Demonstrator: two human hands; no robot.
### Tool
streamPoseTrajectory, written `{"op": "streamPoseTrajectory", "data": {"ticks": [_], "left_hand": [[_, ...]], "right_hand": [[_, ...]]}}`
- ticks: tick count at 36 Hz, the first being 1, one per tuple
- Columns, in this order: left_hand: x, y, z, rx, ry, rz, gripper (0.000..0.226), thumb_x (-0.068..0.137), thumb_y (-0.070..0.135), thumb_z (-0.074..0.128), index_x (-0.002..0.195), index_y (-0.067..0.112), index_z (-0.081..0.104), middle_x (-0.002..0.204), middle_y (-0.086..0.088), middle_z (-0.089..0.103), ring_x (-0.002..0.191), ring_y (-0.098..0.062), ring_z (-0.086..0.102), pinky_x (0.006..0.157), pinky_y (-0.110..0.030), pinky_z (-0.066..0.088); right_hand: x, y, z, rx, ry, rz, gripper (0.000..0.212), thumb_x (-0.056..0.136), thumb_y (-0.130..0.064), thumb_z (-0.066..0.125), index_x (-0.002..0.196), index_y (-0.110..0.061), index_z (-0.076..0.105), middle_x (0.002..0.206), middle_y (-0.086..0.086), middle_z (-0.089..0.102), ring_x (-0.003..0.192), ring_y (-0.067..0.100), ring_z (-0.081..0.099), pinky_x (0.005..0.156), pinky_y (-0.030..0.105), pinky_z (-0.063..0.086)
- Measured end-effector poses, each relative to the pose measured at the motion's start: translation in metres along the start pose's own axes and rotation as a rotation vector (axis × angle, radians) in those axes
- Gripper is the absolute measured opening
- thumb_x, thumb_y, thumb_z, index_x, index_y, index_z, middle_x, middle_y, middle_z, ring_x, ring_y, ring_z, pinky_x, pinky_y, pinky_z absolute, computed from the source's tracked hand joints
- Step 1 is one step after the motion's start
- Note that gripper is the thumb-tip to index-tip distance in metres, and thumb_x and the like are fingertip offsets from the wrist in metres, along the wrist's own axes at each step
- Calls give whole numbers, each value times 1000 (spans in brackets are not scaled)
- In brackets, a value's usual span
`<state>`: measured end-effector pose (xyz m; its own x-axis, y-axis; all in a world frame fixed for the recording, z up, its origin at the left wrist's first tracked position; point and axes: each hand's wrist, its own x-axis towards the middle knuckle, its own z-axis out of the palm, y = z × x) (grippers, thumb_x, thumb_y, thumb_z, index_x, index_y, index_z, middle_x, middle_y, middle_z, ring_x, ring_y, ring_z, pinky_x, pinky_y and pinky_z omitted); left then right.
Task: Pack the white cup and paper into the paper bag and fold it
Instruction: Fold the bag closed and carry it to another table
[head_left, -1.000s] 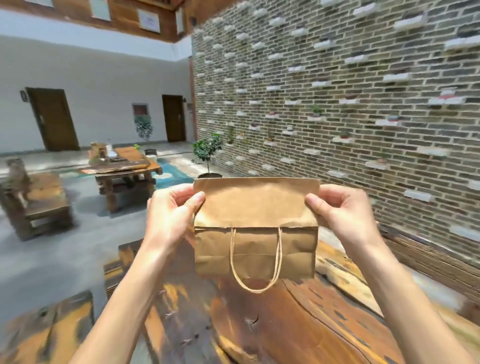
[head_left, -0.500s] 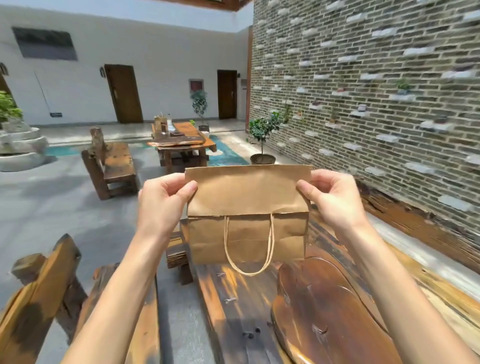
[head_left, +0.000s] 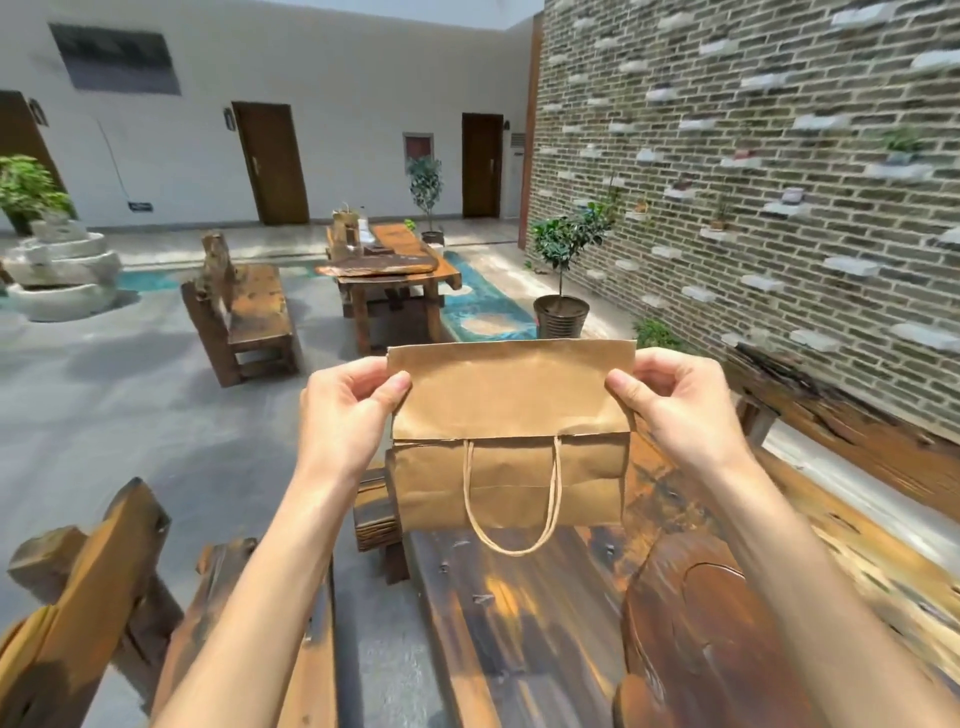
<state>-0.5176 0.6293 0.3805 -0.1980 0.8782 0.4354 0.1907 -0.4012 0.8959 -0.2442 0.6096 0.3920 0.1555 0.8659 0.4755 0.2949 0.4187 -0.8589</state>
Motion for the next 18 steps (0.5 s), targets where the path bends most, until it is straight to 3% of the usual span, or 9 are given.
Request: {"op": "streamPoseTrajectory", "data": {"ticks": [4,7,9,13,16,18], "left_hand": [[60,-31,13,11,-9,-16,22,89,2,66,102,17,75,89,-3,78,84,-12,72,78,-24,58],[102,-52,24,-17,-43,-20,22,89,0,65,102,15,75,83,3,76,78,-7,69,71,-16,56],[128,-64,31,-20,-74,-38,23,89,-1,65,102,15,75,87,-2,77,80,-10,69,74,-21,57],[175,-85,42,-1,-116,-65,19,90,1,65,102,9,76,92,-9,77,82,-15,68,80,-31,54],[208,-102,53,-5,-156,-75,19,90,2,65,96,15,77,95,-12,78,85,-18,68,85,-36,56],[231,-118,63,-16,-184,-79,14,89,5,66,95,13,77,100,-16,77,86,-19,69,87,-40,56]], "right_hand": [[49,30,23,10,26,1,30,88,2,68,75,-25,68,61,-23,70,57,-10,63,57,7,48],[84,48,39,-4,46,23,31,88,2,67,72,-24,66,58,-23,69,55,-9,61,56,6,46],[105,59,47,-15,53,32,31,88,1,68,70,-23,65,57,-20,68,54,-8,60,56,8,46],[142,82,59,-58,83,57,17,88,-6,70,74,-14,69,68,-5,72,61,4,61,62,21,49],[168,100,68,-66,120,90,11,88,-9,71,80,-1,67,82,23,72,68,16,62,68,34,50],[183,113,73,-68,143,100,11,87,-8,71,79,-2,67,79,20,72,68,15,61,68,33,50]]}}
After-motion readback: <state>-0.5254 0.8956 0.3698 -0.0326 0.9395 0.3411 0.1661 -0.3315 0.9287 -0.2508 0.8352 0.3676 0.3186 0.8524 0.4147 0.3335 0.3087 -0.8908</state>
